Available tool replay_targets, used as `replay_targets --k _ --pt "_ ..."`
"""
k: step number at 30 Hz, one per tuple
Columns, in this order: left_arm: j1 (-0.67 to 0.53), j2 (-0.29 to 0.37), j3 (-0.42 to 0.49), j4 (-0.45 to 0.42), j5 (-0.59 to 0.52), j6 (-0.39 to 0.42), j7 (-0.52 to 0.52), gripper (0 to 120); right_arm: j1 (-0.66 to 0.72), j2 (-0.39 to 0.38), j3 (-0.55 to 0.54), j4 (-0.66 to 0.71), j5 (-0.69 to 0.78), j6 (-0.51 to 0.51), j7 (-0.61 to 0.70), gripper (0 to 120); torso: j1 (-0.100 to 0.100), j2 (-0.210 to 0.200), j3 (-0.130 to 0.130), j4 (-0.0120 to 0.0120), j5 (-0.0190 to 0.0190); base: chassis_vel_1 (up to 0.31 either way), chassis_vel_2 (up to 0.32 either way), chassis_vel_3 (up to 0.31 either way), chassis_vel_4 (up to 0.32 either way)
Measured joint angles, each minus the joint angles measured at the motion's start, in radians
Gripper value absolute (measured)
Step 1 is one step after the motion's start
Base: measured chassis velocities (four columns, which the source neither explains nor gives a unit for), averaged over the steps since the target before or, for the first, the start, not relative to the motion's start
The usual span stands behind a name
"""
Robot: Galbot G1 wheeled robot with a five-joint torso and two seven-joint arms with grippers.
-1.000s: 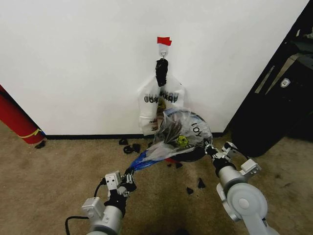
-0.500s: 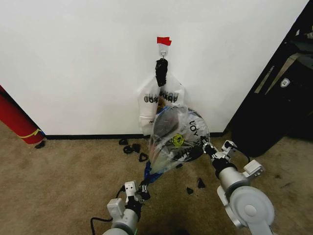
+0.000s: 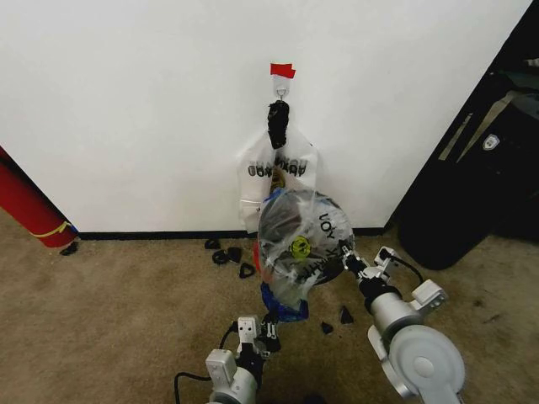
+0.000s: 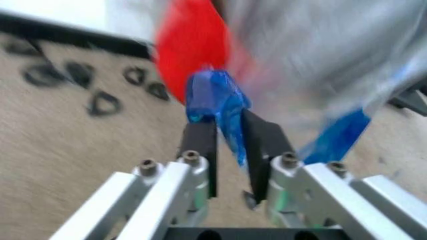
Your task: Pick up the garbage bag from the wall and place it over the trash bin.
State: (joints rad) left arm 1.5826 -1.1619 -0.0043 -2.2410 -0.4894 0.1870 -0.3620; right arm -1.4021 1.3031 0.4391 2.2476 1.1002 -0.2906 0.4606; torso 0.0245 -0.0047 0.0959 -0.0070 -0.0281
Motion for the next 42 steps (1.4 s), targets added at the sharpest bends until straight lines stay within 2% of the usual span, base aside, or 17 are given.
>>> replay_targets --k 2,5,7,15,16,19,20,22,23,27,31,32,34,36,37,40,42 --pt "0.041 0.062 -0.061 -0.071 0.000 0.008 -0.002 29 0.014 -0.014 0.020 -0.023 0.006 0.003 -0.004 1 0.000 0.000 0.000 0.0001 0.0000 0.000 0.000 0.000 0.000" --pt "0.067 0.098 -0.088 -0.111 0.001 0.011 -0.010 34 0.023 -0.018 0.027 -0.040 0.008 0.005 -0.007 1 0.000 0.000 0.000 0.0000 0.0000 0.000 0.000 0.000 0.000" --pt "0.104 0.141 -0.111 -0.174 0.002 0.011 -0.035 48 0.036 -0.019 0.029 -0.064 0.007 0.009 -0.011 1 0.000 0.000 0.000 0.0002 0.0001 0.000 0.000 0.000 0.000" --pt "0.126 0.178 -0.123 -0.236 -0.022 0.009 -0.056 76 0.042 -0.011 0.028 -0.081 0.002 0.013 -0.020 1 0.000 0.000 0.000 0.0004 0.0000 0.000 0.000 0.000 0.000" --pt "0.126 0.178 -0.123 -0.236 -0.022 0.009 -0.056 76 0.042 -0.011 0.028 -0.081 0.002 0.013 -0.020 1 0.000 0.000 0.000 0.0004 0.0000 0.000 0.000 0.000 0.000" --pt "0.003 0.192 -0.138 -0.242 -0.174 0.049 -0.095 90 0.018 -0.014 0.017 -0.066 -0.046 0.022 -0.046 1 0.000 0.000 0.000 0.0003 -0.0001 0.000 0.000 0.000 0.000" --pt "0.003 0.192 -0.138 -0.242 -0.174 0.049 -0.095 90 0.018 -0.014 0.017 -0.066 -0.046 0.022 -0.046 1 0.000 0.000 0.000 0.0003 -0.0001 0.000 0.000 0.000 0.000" --pt "-0.145 0.228 -0.139 -0.243 -0.338 0.116 -0.146 98 -0.001 -0.013 -0.005 -0.051 -0.112 0.036 -0.073 1 0.000 0.000 0.000 -0.0006 -0.0002 0.000 0.000 0.000 0.000" --pt "-0.208 0.249 -0.133 -0.233 -0.405 0.140 -0.160 98 -0.010 -0.010 -0.020 -0.043 -0.150 0.046 -0.087 1 0.000 0.000 0.000 -0.0006 -0.0001 0.000 0.000 0.000 0.000" --pt "-0.302 0.279 -0.107 -0.202 -0.480 0.168 -0.179 94 -0.024 -0.002 -0.044 -0.033 -0.207 0.057 -0.107 1 0.000 0.000 0.000 -0.0002 -0.0001 0.000 0.000 0.000 0.000" --pt "-0.475 0.295 -0.050 -0.123 -0.607 0.218 -0.231 82 -0.036 0.015 -0.076 -0.027 -0.266 0.063 -0.119 1 0.000 0.000 0.000 -0.0001 -0.0001 0.000 0.000 0.000 0.000" --pt "-0.475 0.295 -0.050 -0.123 -0.607 0.218 -0.231 82 -0.036 0.015 -0.076 -0.027 -0.266 0.063 -0.119 1 0.000 0.000 0.000 -0.0001 -0.0001 0.000 0.000 0.000 0.000" --pt "-0.529 0.296 -0.032 -0.083 -0.629 0.233 -0.242 70 -0.033 0.018 -0.083 -0.030 -0.273 0.064 -0.119 1 0.000 0.000 0.000 0.0000 -0.0001 0.000 0.000 0.000 0.000" --pt "-0.538 0.297 -0.028 -0.074 -0.633 0.235 -0.243 69 -0.032 0.018 -0.085 -0.031 -0.275 0.064 -0.119 1 0.000 0.000 0.000 0.0000 -0.0001 0.000 0.000 0.000 0.000" --pt "-0.553 0.300 -0.020 -0.056 -0.636 0.237 -0.243 61 -0.029 0.019 -0.090 -0.036 -0.282 0.064 -0.119 1 0.000 0.000 0.000 0.0003 -0.0001 0.000 0.000 0.000 0.000" --pt "-0.567 0.303 -0.005 -0.039 -0.637 0.242 -0.243 53 -0.024 0.020 -0.098 -0.041 -0.291 0.064 -0.119 1 0.000 0.000 0.000 0.0003 0.0000 0.000 0.000 0.000 0.000" --pt "-0.593 0.303 0.020 -0.010 -0.637 0.259 -0.244 41 -0.021 0.023 -0.115 -0.048 -0.313 0.064 -0.120 1 0.000 0.000 0.000 0.0001 0.0000 0.000 0.000 0.000 0.000"
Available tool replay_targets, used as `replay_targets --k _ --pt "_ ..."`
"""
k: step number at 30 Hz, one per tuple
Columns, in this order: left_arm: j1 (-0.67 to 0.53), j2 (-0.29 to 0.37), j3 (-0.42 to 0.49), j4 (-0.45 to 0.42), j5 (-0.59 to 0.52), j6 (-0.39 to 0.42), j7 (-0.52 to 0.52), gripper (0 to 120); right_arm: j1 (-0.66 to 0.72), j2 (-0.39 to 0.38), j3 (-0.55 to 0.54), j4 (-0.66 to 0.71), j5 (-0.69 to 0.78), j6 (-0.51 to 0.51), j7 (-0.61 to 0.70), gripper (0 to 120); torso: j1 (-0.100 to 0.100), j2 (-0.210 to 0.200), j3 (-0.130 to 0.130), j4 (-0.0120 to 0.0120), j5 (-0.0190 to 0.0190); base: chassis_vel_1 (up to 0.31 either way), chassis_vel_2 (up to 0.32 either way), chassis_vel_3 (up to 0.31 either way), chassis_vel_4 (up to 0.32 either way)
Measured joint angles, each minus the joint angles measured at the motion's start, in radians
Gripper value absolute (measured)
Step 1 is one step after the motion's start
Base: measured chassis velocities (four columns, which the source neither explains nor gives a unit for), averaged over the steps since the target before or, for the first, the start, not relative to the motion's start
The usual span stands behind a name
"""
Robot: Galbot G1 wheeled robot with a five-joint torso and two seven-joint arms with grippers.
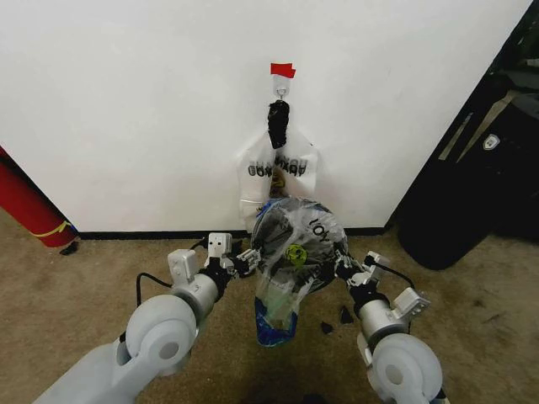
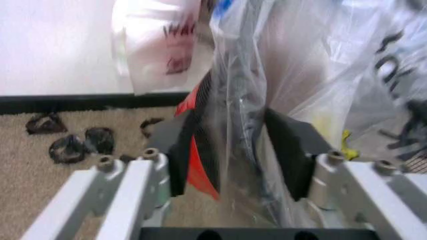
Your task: Pick up the garbage bag from the wall and place it over the trash bin.
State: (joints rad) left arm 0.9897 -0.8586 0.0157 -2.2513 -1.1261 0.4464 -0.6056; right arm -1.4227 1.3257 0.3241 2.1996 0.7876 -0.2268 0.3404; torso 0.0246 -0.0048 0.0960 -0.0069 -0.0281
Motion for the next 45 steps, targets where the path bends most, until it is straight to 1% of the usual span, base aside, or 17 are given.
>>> replay_targets --k 1,4,6,9,12,24,26,28,31,32,35,37,40,41,42,44,45 --pt "0.000 0.000 0.000 0.000 0.000 0.000 0.000 41 0.000 0.000 0.000 0.000 0.000 0.000 0.000 1 0.000 0.000 0.000 0.0000 0.0000 0.000 0.000 0.000 0.000" --pt "-0.022 -0.002 0.021 0.029 -0.001 0.017 -0.004 28 0.004 0.000 -0.018 -0.008 -0.035 0.004 -0.009 1 0.000 0.000 0.000 0.0002 0.0000 0.000 0.000 0.000 0.000" --pt "-0.028 -0.003 0.027 0.035 -0.001 0.018 -0.003 25 0.004 -0.002 -0.020 -0.010 -0.043 0.006 -0.011 1 0.000 0.000 0.000 0.0001 0.0000 0.000 0.000 0.000 0.000" --pt "-0.047 -0.007 0.041 0.050 0.001 0.018 -0.003 10 0.003 -0.007 -0.023 -0.015 -0.066 0.013 -0.019 1 0.000 0.000 0.000 -0.0001 0.0000 0.000 0.000 0.000 0.000" --pt "-0.057 -0.006 0.047 0.053 0.004 0.016 -0.004 7 0.003 -0.008 -0.027 -0.017 -0.084 0.016 -0.024 1 0.000 0.000 0.000 -0.0001 0.0000 0.000 0.000 0.000 0.000" --pt "-0.048 0.006 0.047 0.032 0.037 0.053 -0.036 7 -0.011 0.017 -0.078 -0.015 -0.168 0.033 -0.044 1 0.000 0.000 0.000 0.0001 0.0000 0.000 0.000 0.000 0.000" --pt "-0.038 0.007 0.037 0.018 0.039 0.053 -0.040 6 -0.019 0.017 -0.084 -0.015 -0.179 0.033 -0.056 11 0.000 0.000 0.000 0.0000 0.0001 0.000 0.000 0.000 0.000" --pt "-0.032 0.007 0.032 0.012 0.039 0.053 -0.040 6 -0.021 0.016 -0.085 -0.015 -0.181 0.032 -0.061 15 0.000 0.000 0.000 0.0000 0.0000 0.000 0.000 0.000 0.000" --pt "-0.013 0.013 0.018 -0.005 0.039 0.052 -0.039 5 -0.025 0.012 -0.090 -0.015 -0.183 0.029 -0.074 30 0.000 0.000 0.000 0.0001 0.0000 0.000 0.000 0.000 0.000" --pt "-0.013 0.013 0.018 -0.005 0.039 0.052 -0.039 5 -0.025 0.012 -0.090 -0.015 -0.183 0.029 -0.074 30 0.000 0.000 0.000 0.0001 0.0000 0.000 0.000 0.000 0.000" --pt "-0.003 0.015 0.011 -0.015 0.039 0.052 -0.039 5 -0.029 0.010 -0.092 -0.012 -0.181 0.028 -0.086 43 0.000 0.000 0.000 0.0001 0.0000 0.000 0.000 0.000 0.000" --pt "-0.002 0.016 0.010 -0.017 0.039 0.052 -0.039 5 -0.031 0.010 -0.093 -0.011 -0.181 0.028 -0.088 46 0.000 0.000 0.000 0.0001 0.0000 0.000 0.000 0.000 0.000" --pt "-0.001 0.017 0.006 -0.024 0.034 0.052 -0.035 4 -0.040 0.008 -0.098 -0.005 -0.183 0.027 -0.092 63 0.000 0.000 0.000 0.0000 0.0000 0.000 0.000 0.000 0.000" --pt "-0.001 0.017 0.006 -0.024 0.034 0.052 -0.035 4 -0.040 0.008 -0.098 -0.005 -0.183 0.027 -0.092 63 0.000 0.000 0.000 0.0000 0.0000 0.000 0.000 0.000 0.000" --pt "0.000 0.017 0.003 -0.025 0.031 0.052 -0.034 4 -0.042 0.008 -0.098 -0.003 -0.183 0.026 -0.092 69 0.000 0.000 0.000 0.0000 0.0001 0.000 0.000 0.000 0.000" --pt "0.000 0.016 0.001 -0.025 0.028 0.052 -0.034 4 -0.045 0.007 -0.098 -0.001 -0.183 0.026 -0.092 73 0.000 0.000 0.000 0.0000 0.0000 0.000 0.000 0.000 0.000" --pt "0.000 0.016 -0.001 -0.025 0.022 0.053 -0.034 4 -0.048 0.005 -0.097 0.003 -0.182 0.026 -0.094 78 0.000 0.000 0.000 0.0001 0.0001 0.000 0.000 0.000 0.000"
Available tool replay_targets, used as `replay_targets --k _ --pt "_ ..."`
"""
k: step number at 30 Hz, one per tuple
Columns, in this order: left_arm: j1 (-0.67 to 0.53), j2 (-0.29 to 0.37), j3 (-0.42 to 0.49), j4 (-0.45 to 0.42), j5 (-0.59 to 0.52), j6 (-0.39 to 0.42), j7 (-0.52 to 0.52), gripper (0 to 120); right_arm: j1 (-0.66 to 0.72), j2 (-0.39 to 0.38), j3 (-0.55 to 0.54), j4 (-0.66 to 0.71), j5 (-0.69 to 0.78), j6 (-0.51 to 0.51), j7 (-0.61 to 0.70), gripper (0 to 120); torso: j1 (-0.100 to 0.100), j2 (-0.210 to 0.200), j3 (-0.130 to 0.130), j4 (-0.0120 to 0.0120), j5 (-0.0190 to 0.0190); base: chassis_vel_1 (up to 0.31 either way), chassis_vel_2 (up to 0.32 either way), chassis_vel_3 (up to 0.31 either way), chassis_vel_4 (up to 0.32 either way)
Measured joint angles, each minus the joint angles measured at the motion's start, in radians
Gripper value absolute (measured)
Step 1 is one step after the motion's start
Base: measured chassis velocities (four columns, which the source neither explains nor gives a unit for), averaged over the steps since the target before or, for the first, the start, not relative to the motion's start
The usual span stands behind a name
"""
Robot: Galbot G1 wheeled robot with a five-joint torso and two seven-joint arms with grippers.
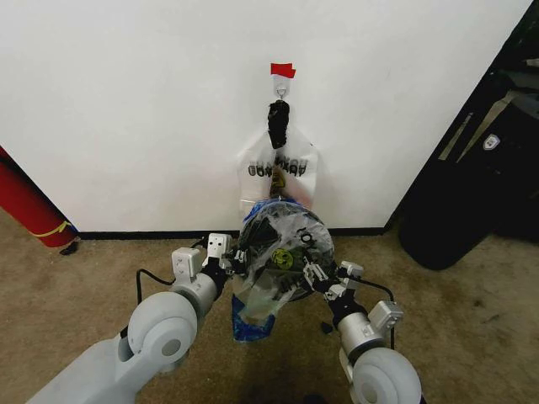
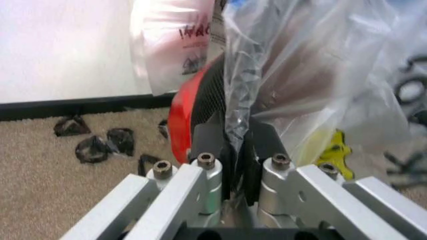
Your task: Pick up the garbage bag from the wall and place it over the trash bin.
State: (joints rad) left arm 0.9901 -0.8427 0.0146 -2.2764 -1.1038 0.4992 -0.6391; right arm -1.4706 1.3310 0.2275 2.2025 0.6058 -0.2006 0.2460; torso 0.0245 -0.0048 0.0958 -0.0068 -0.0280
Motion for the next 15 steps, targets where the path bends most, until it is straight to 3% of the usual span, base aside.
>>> replay_targets --k 3,6,15 --pt "-0.002 -0.002 -0.006 0.001 -0.030 0.001 -0.010 3 -0.012 -0.004 0.004 0.010 0.005 0.000 -0.010 93 0.000 0.000 0.000 -0.0002 -0.0001 0.000 0.000 0.000 0.000" --pt "-0.002 -0.002 -0.009 0.002 -0.038 0.000 -0.017 3 -0.018 -0.006 0.011 0.015 0.005 0.001 -0.011 98 0.000 0.000 0.000 -0.0001 -0.0002 0.000 0.000 0.000 0.000" --pt "-0.017 -0.007 -0.021 0.014 -0.068 -0.016 -0.052 3 -0.050 -0.022 0.029 0.047 0.007 0.005 -0.008 100 0.000 0.000 0.000 -0.0001 0.0000 0.000 0.000 0.000 0.000"
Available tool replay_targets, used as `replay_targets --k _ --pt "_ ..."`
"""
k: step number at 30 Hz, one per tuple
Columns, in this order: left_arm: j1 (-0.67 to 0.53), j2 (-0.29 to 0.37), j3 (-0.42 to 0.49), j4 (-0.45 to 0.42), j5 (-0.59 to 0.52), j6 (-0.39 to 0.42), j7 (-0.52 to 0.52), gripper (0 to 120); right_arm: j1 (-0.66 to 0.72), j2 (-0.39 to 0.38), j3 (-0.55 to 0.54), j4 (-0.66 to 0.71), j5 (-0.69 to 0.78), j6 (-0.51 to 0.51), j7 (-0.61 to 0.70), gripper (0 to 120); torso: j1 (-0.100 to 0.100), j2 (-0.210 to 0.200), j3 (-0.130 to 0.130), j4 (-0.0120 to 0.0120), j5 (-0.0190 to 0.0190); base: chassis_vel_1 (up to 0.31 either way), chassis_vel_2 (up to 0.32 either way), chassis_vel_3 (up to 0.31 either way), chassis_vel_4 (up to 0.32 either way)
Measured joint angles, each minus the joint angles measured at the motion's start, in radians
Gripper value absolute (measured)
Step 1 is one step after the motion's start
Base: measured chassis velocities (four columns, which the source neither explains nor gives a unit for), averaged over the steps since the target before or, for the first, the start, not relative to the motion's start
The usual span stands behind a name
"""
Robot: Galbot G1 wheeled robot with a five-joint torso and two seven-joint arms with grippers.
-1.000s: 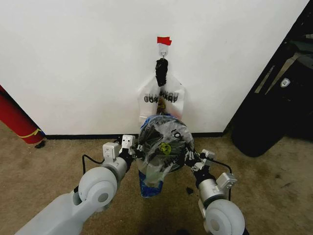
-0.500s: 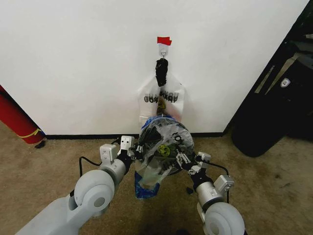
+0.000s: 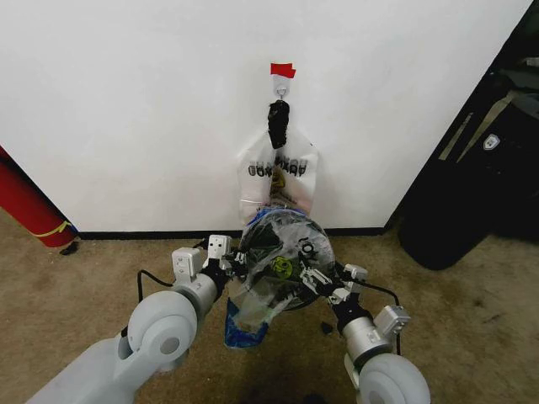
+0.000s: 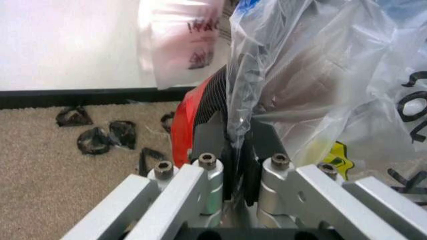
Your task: Pick up the garbage bag from the wall and place it over the trash bin.
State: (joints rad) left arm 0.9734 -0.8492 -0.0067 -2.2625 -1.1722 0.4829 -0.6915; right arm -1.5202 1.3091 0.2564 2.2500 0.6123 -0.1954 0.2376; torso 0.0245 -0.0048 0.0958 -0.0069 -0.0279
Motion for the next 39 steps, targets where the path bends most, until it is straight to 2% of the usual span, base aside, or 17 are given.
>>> replay_targets --k 5,11,16,27,31,34,35,37,39 --pt "-0.022 -0.004 -0.018 0.009 -0.039 -0.002 -0.032 3 -0.057 -0.025 0.022 0.060 0.045 -0.005 -0.005 100 0.000 0.000 0.000 0.0000 0.0000 0.000 0.000 0.000 0.000" --pt "-0.053 -0.005 -0.041 0.017 -0.084 -0.002 -0.055 3 -0.200 -0.083 0.040 0.149 0.163 -0.064 -0.057 100 0.000 0.000 0.000 -0.0001 -0.0002 0.000 0.000 0.000 0.000" --pt "-0.061 -0.005 -0.048 0.018 -0.095 -0.002 -0.062 3 -0.242 -0.092 0.010 0.143 0.166 -0.076 -0.090 100 0.000 0.000 0.000 -0.0002 -0.0002 0.000 0.000 0.000 0.000" --pt "-0.057 0.014 -0.056 -0.003 -0.106 0.001 -0.064 3 -0.087 -0.064 -0.137 -0.022 0.108 -0.074 -0.141 100 0.000 0.000 0.000 0.0001 -0.0001 0.000 0.000 0.000 0.000" --pt "-0.056 0.015 -0.056 -0.005 -0.106 0.002 -0.063 3 -0.069 -0.052 -0.155 -0.039 0.101 -0.073 -0.144 99 0.000 0.000 0.000 0.0001 -0.0001 0.000 0.000 0.000 0.000" --pt "-0.056 0.016 -0.056 -0.006 -0.106 0.003 -0.062 3 -0.046 -0.036 -0.173 -0.062 0.092 -0.070 -0.149 89 0.000 0.000 0.000 0.0001 -0.0002 0.000 0.000 0.000 0.000" --pt "-0.056 0.016 -0.056 -0.006 -0.106 0.003 -0.062 3 -0.046 -0.036 -0.173 -0.062 0.092 -0.070 -0.149 89 0.000 0.000 0.000 0.0001 -0.0002 0.000 0.000 0.000 0.000" --pt "-0.056 0.016 -0.056 -0.006 -0.106 0.003 -0.061 3 -0.047 -0.040 -0.173 -0.063 0.087 -0.065 -0.153 77 0.000 0.000 0.000 0.0000 -0.0002 0.000 0.000 0.000 0.000" --pt "-0.056 0.016 -0.056 -0.006 -0.106 0.003 -0.061 3 -0.047 -0.041 -0.173 -0.063 0.086 -0.065 -0.154 75 0.000 0.000 0.000 0.0000 -0.0002 0.000 0.000 0.000 0.000"
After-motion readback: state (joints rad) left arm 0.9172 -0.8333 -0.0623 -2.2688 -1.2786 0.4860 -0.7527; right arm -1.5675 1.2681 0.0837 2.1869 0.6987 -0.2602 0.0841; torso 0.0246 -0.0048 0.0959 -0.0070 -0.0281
